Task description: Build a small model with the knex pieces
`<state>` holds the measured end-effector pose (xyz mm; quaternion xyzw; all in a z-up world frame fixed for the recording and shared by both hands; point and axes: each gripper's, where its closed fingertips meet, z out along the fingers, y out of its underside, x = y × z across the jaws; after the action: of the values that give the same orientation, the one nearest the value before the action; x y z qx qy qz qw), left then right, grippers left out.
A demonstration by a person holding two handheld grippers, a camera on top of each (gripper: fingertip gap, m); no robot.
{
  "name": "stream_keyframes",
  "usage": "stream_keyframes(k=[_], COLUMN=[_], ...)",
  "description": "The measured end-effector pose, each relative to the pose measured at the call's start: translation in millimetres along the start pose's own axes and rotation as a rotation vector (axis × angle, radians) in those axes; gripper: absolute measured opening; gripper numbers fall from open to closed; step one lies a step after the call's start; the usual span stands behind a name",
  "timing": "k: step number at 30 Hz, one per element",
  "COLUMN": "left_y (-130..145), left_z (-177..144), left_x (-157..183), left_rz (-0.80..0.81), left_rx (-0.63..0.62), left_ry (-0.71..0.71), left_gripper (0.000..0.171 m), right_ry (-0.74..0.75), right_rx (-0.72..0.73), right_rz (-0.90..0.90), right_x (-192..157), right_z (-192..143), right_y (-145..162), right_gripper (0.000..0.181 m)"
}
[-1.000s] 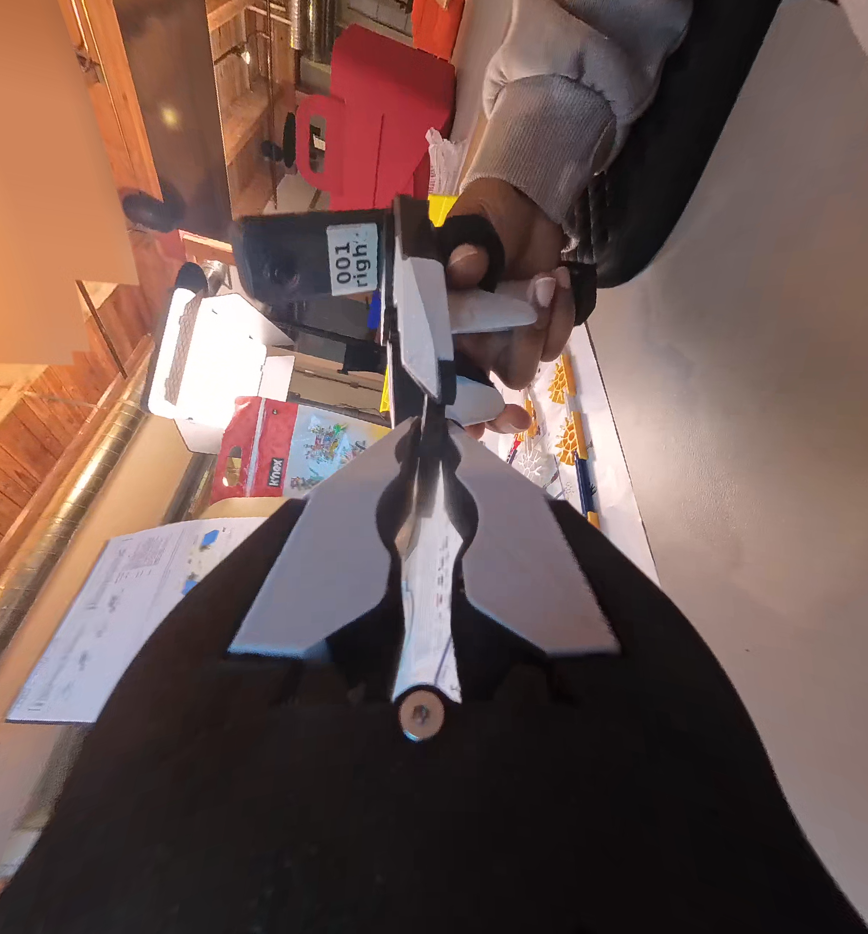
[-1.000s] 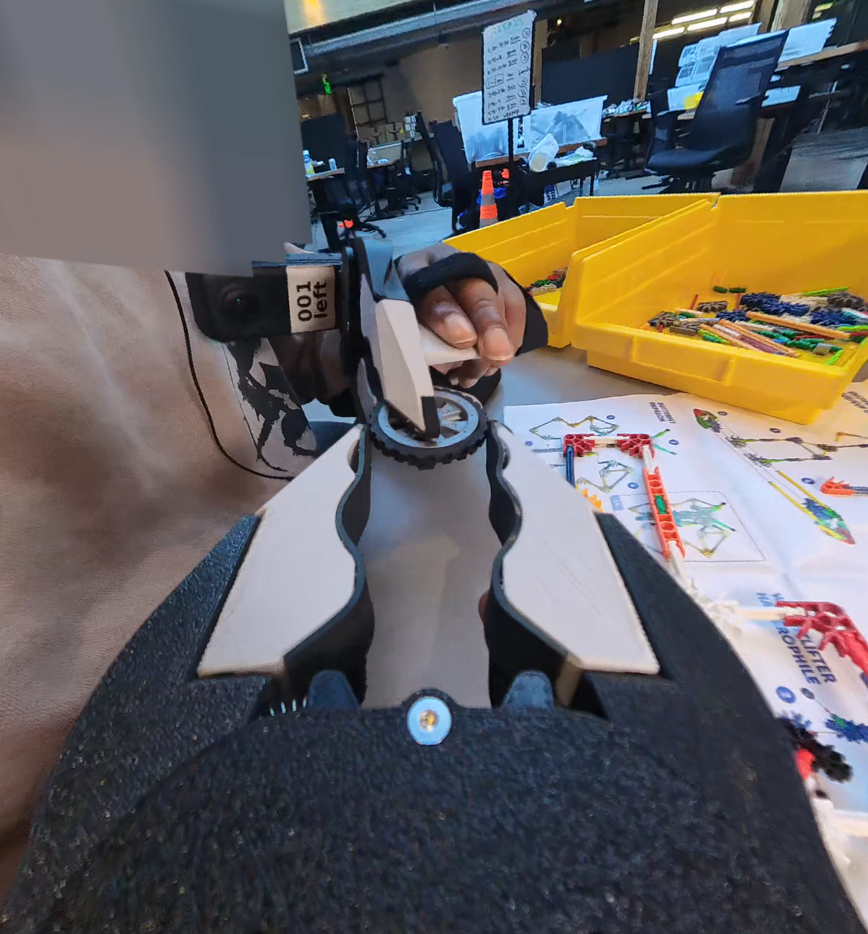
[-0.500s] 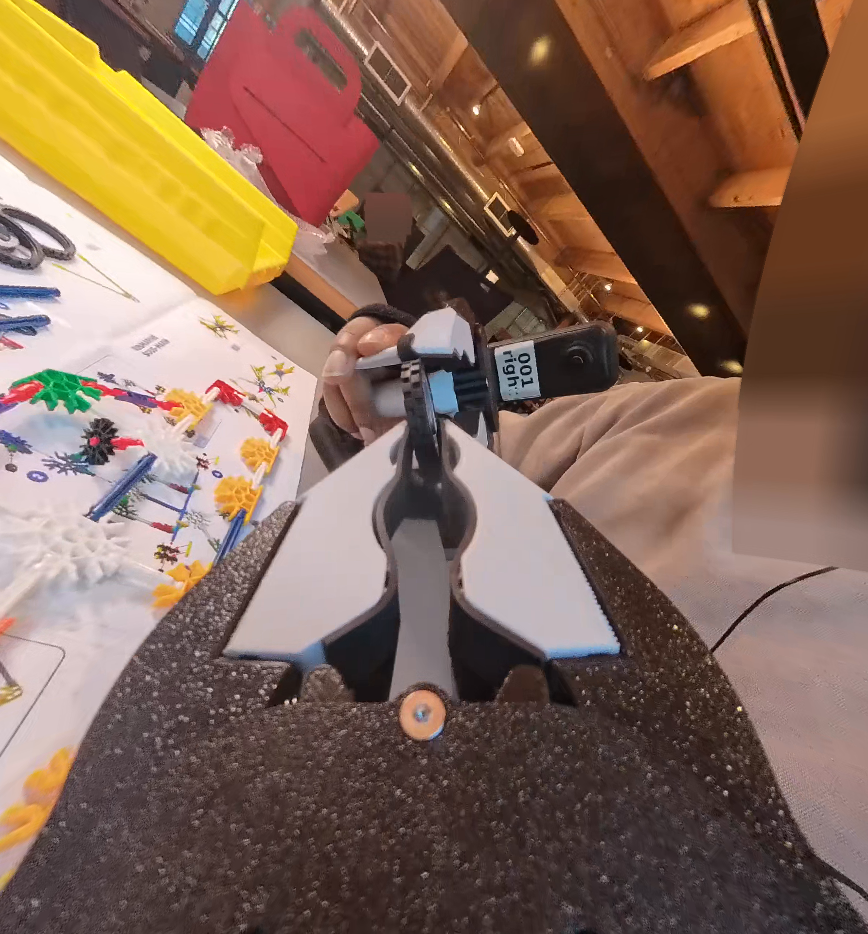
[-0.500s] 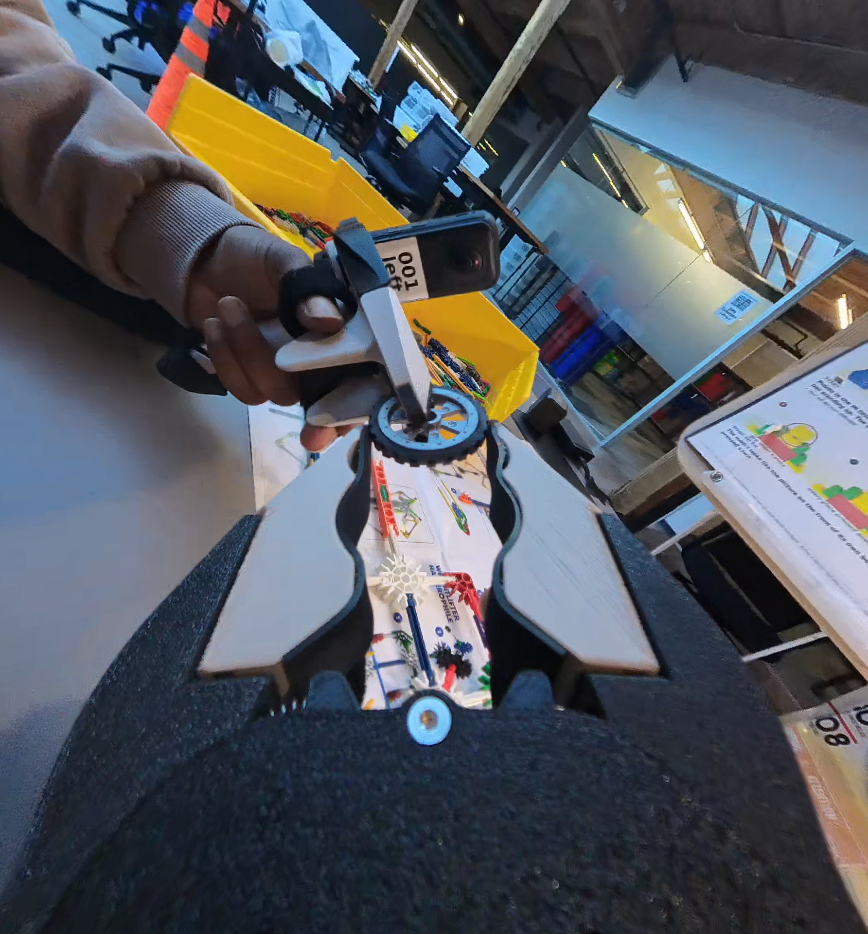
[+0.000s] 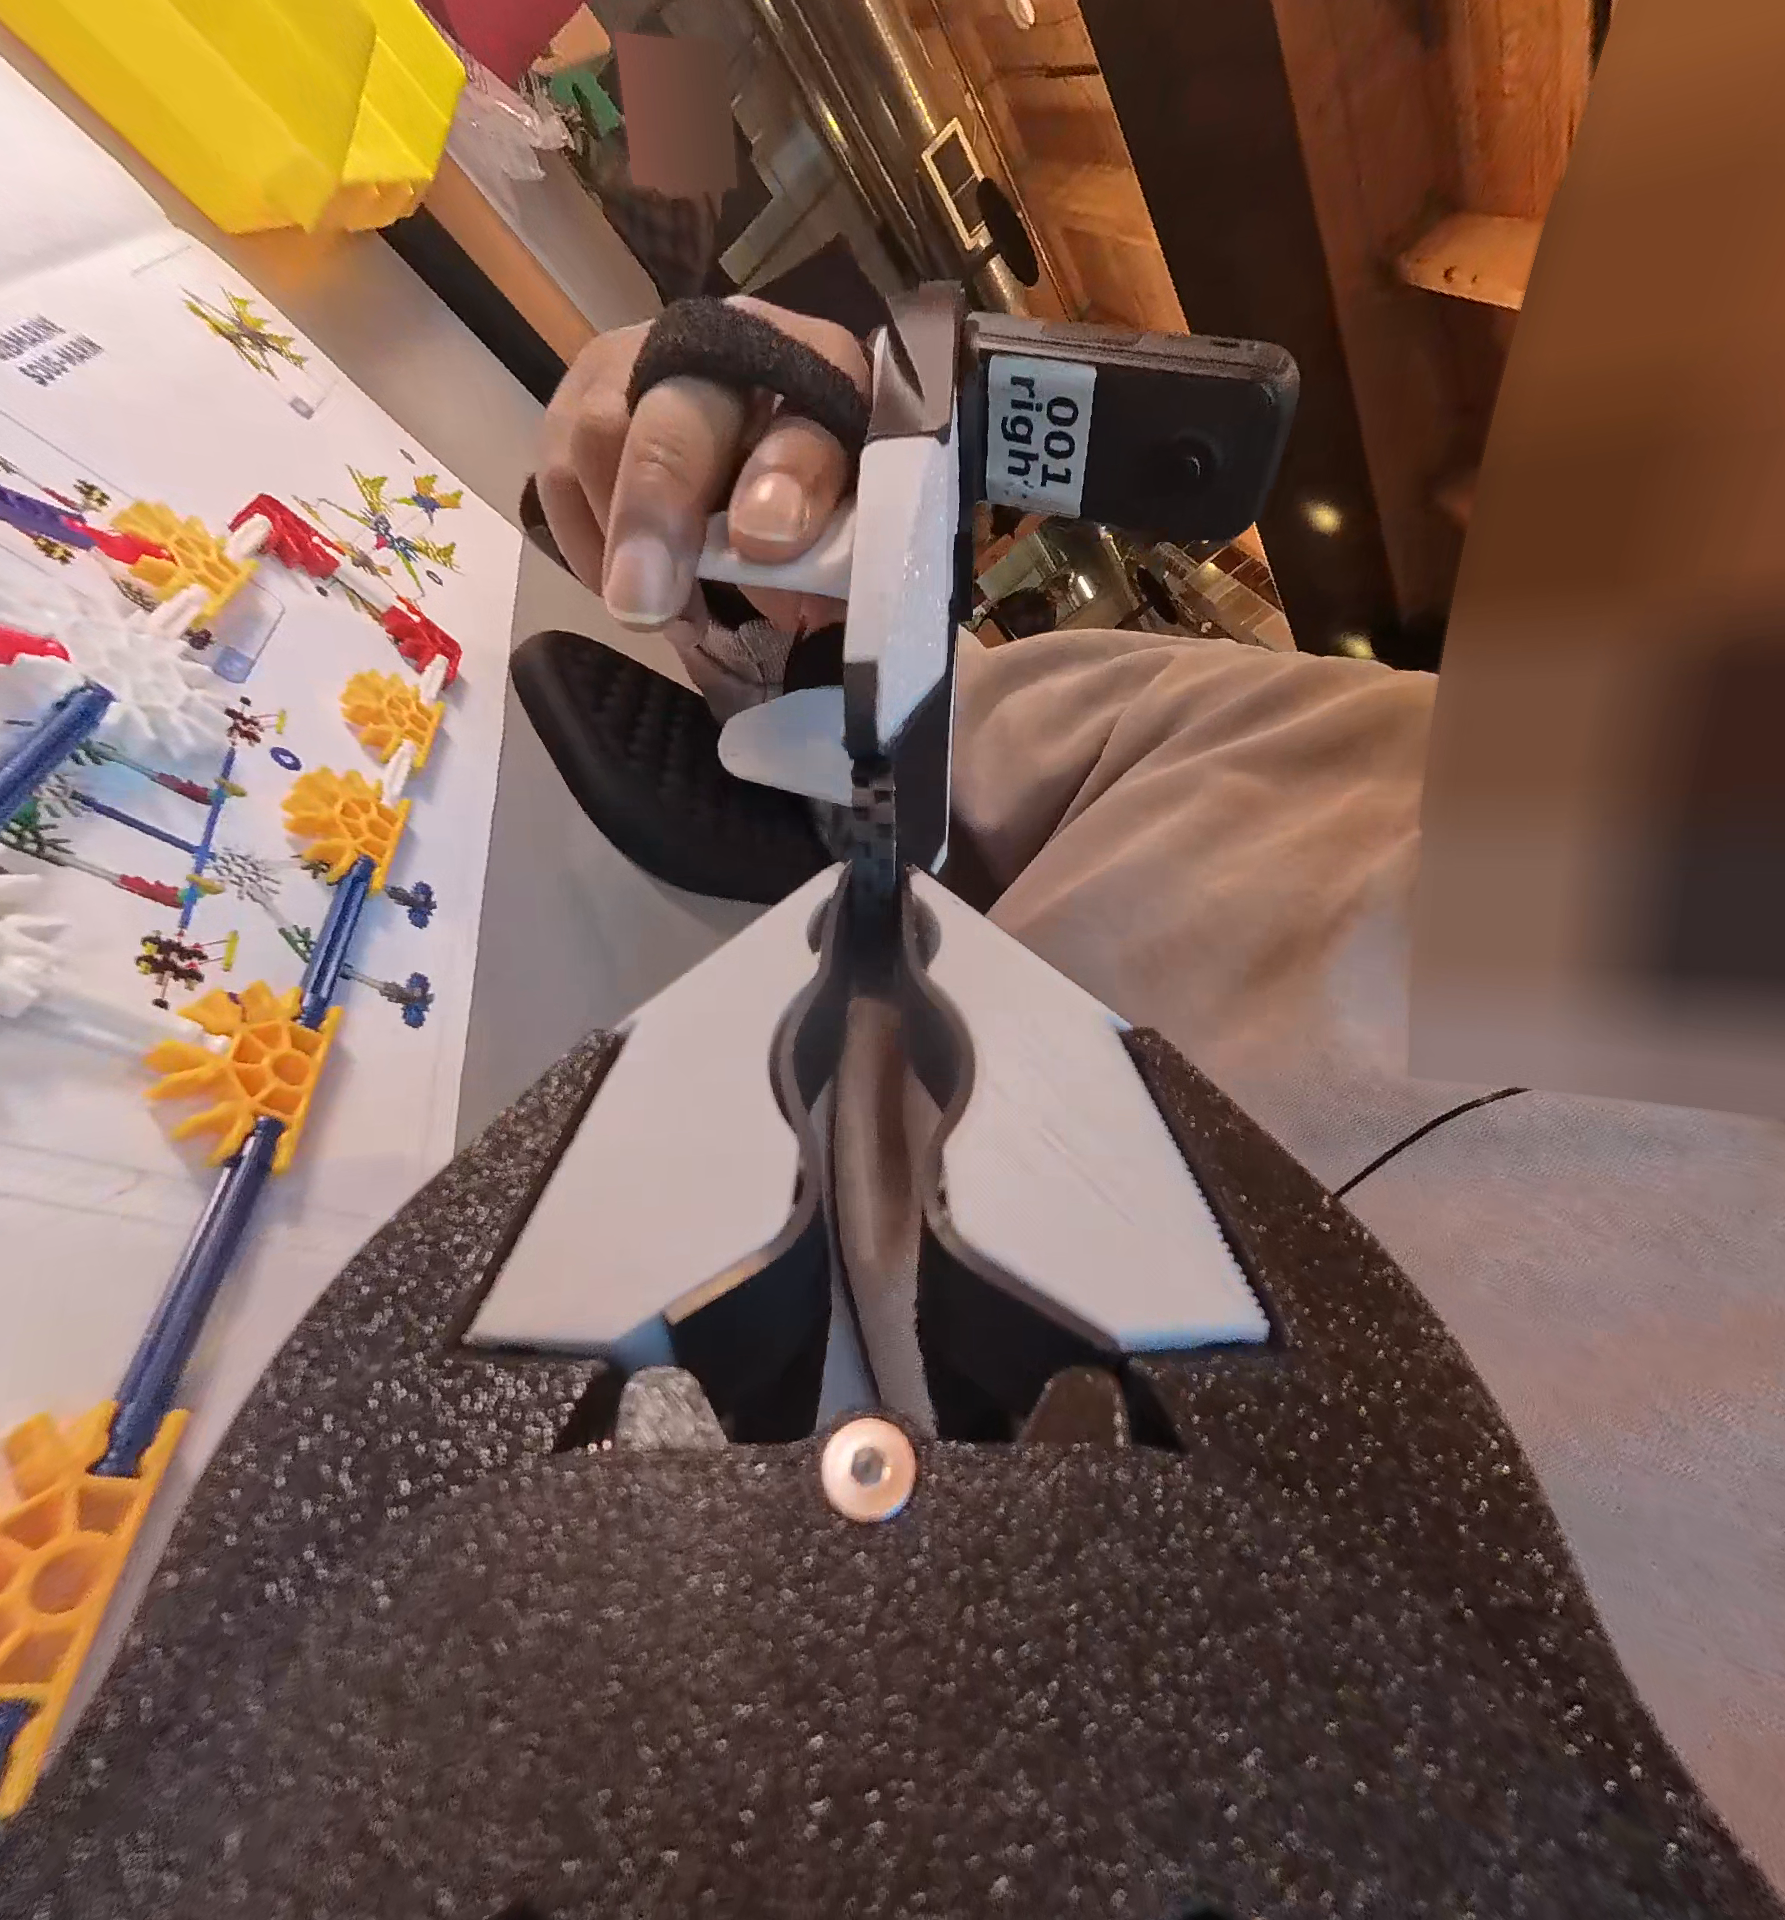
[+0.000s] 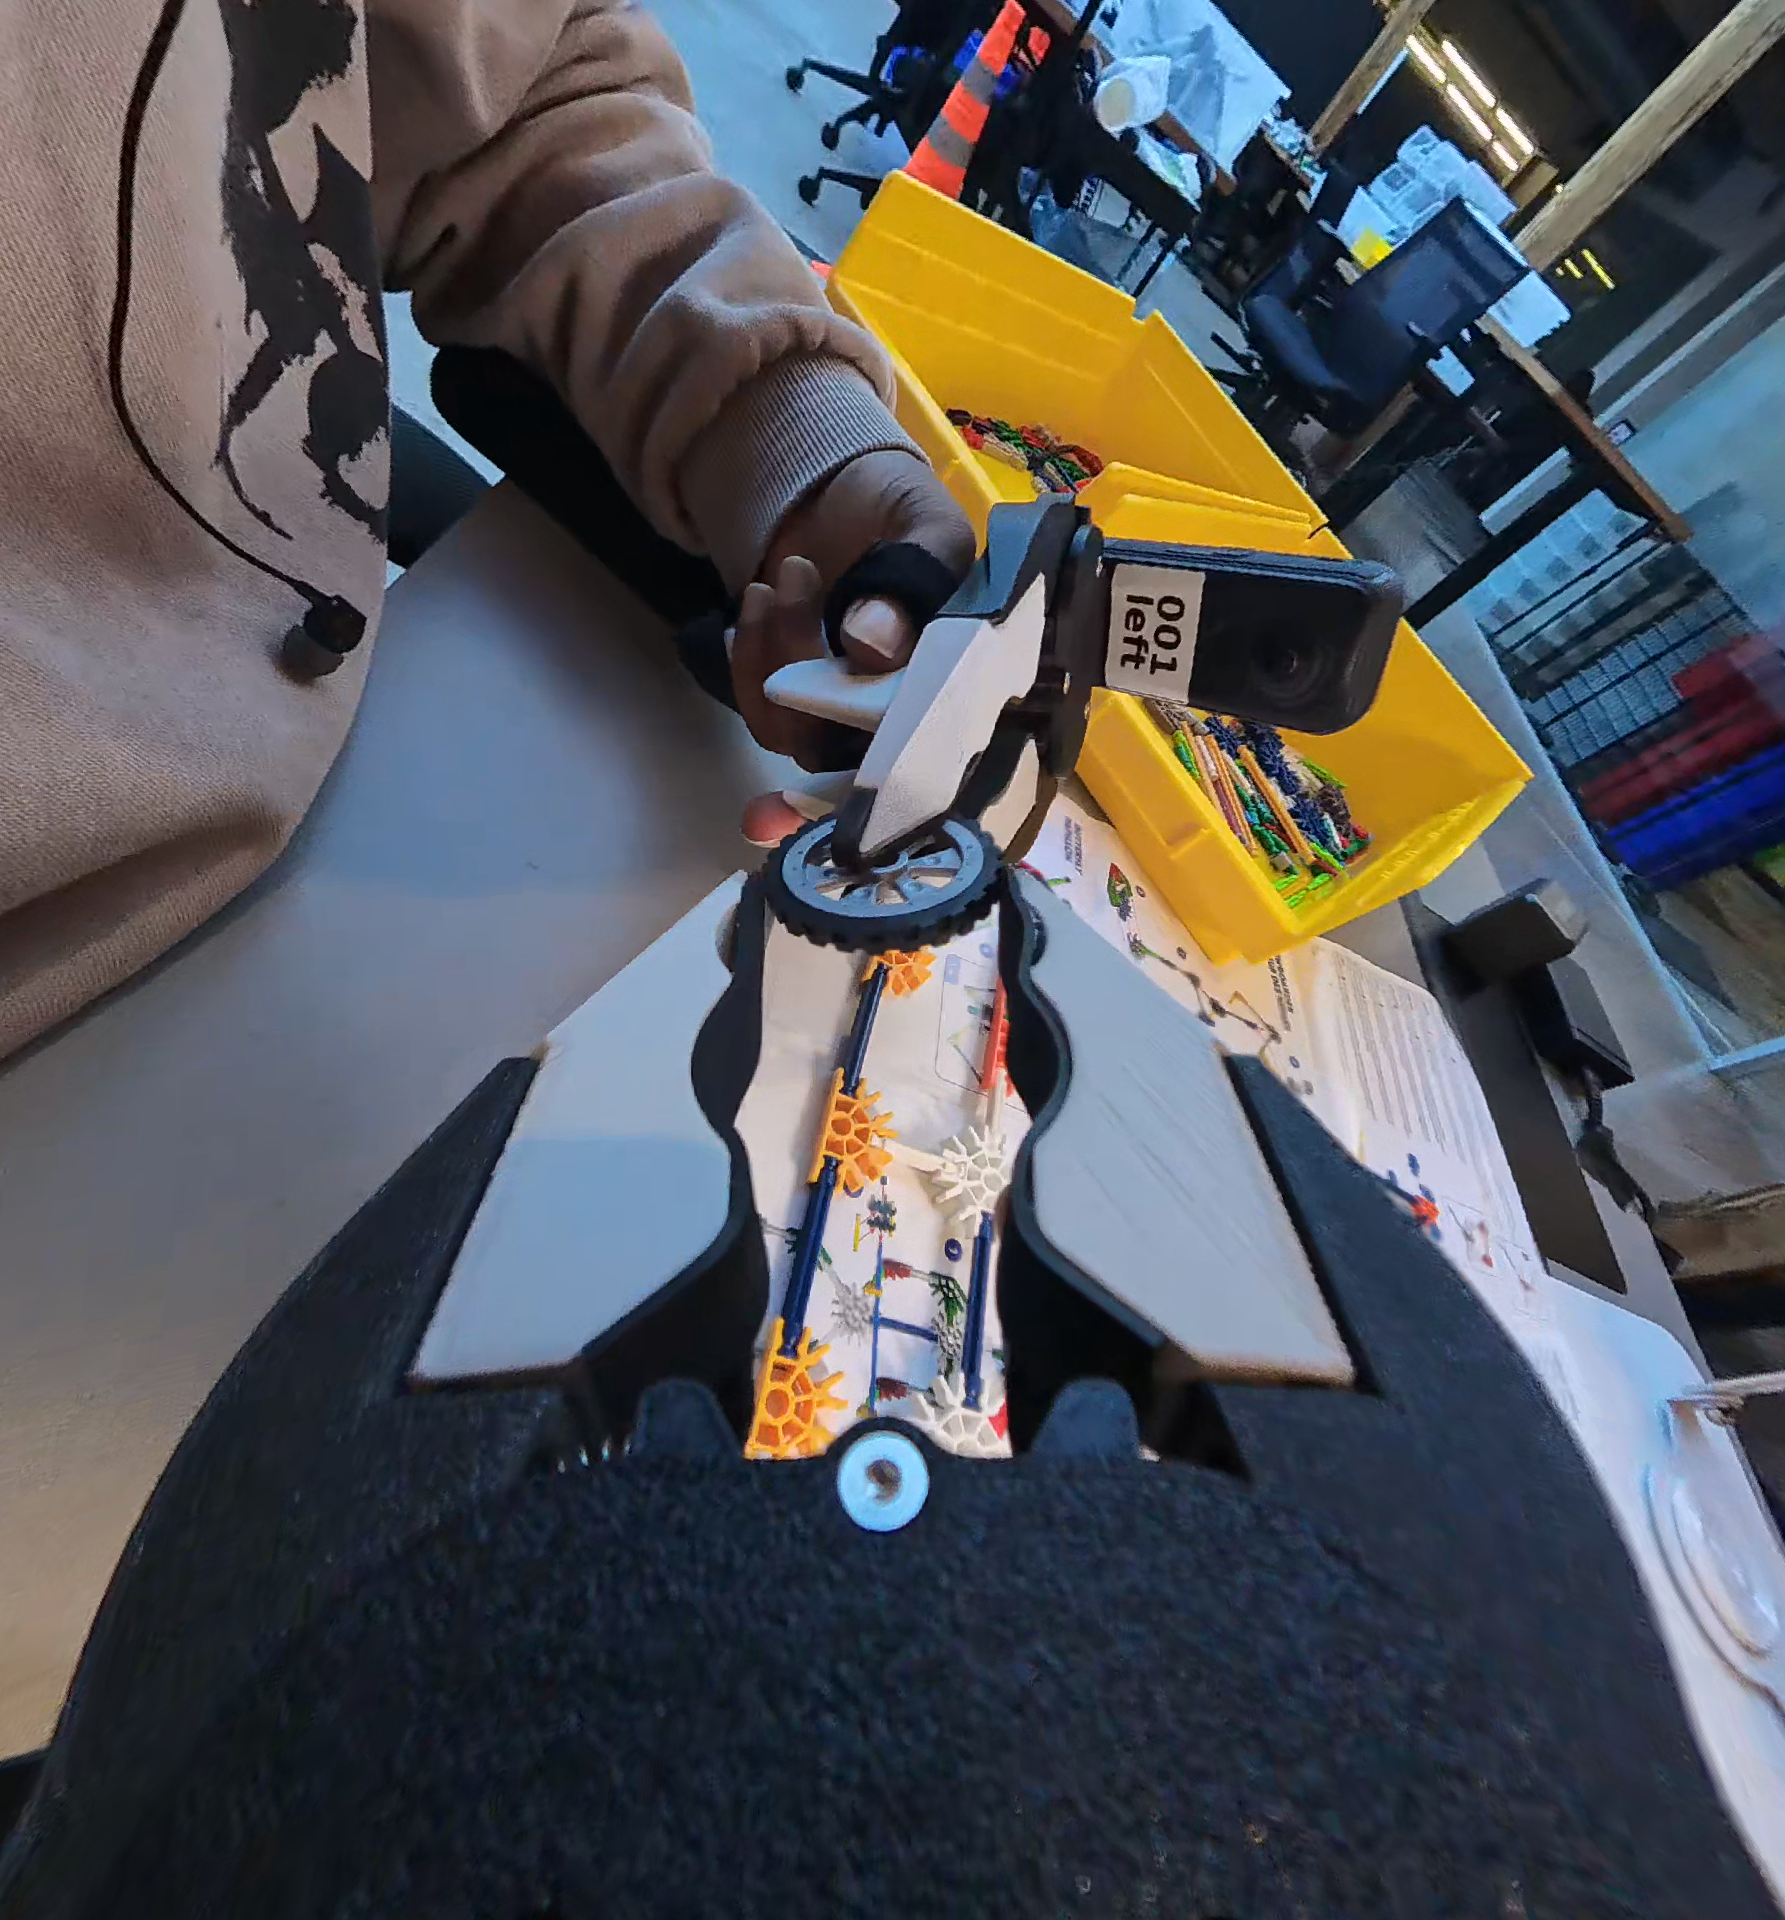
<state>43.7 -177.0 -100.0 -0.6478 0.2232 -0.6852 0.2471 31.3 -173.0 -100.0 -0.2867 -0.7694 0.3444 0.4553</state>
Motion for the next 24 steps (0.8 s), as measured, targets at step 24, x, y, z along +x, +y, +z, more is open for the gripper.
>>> stream_keyframes(k=[24], left_y=[-2], left_z=[-8], left_x=[-12], left_rz=[0.253], left_rx=[-0.058], left_ry=[-0.236], left_gripper=[0.004], right_ry=[0.05], right_rx=[0.105], right_rz=[0.307], right_x=[6], right_z=[0], right_y=[0], right_gripper=[0.037])
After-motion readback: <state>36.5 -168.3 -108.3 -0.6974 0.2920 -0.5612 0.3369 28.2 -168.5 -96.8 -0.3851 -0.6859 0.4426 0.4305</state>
